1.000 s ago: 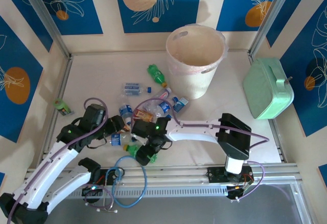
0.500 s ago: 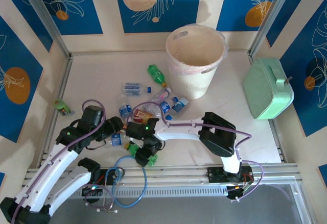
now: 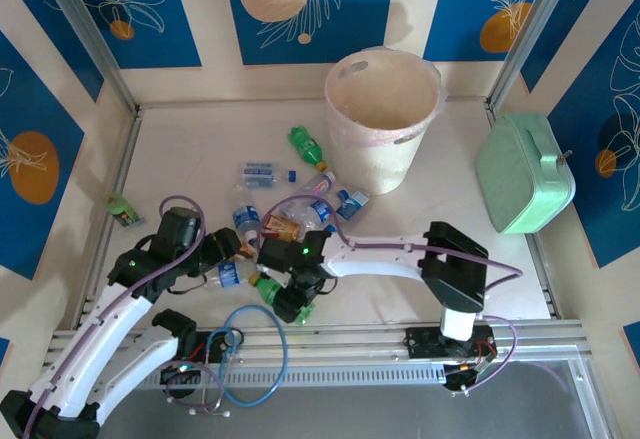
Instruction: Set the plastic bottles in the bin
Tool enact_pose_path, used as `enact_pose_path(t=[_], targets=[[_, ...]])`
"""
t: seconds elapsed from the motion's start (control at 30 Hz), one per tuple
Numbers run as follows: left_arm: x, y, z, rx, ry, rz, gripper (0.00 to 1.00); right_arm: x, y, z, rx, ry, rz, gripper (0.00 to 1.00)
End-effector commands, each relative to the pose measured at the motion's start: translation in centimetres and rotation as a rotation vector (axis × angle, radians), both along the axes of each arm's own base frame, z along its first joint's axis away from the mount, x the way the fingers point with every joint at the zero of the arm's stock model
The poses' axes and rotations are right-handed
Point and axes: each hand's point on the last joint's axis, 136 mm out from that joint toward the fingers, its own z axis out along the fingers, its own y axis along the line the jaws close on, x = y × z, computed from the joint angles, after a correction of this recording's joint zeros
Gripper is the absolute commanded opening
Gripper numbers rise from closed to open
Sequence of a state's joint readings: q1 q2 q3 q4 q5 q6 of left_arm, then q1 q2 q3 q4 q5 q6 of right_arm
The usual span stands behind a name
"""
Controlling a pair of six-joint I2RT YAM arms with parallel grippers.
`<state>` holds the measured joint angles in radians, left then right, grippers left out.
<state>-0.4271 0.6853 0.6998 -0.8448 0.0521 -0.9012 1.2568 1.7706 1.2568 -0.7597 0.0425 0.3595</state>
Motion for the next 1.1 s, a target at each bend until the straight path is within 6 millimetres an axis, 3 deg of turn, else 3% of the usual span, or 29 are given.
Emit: enact_pose_path(t=[0.0, 0.23, 0.43, 0.83, 1.0, 1.07], targets=[[0.7, -0.3, 0.6, -0.014, -0.015, -0.001, 0.71, 0.2, 0.3, 1.7, 0.074, -0.026, -0.02, 0.59], [2.0, -0.9, 1.6, -0.038, -0.045, 0.003, 0.69, 1.2, -0.2, 4.9, 0.178, -0.094, -0.068, 0.56], [3.2, -1.4, 2.4, -0.052, -0.083, 0.004, 0.69, 2.8, -1.0, 9.5, 0.307, -0.12, -0.142, 0.55], [3.2, -2.1, 1.4, -0.08, -0.076, -0.021, 0.69, 10.8, -5.8, 23.5, 0.592, -0.382, -0.457, 0.54], [3.2, -2.4, 1.0, -0.093, -0.066, -0.028, 0.69, 15.2, -8.5, 30.3, 0.653, -0.519, -0.603, 0.55], [3.3, -2.5, 1.0, -0.095, -0.068, -0.03, 0.69, 17.5, -10.1, 32.1, 0.655, -0.562, -0.689, 0.54]])
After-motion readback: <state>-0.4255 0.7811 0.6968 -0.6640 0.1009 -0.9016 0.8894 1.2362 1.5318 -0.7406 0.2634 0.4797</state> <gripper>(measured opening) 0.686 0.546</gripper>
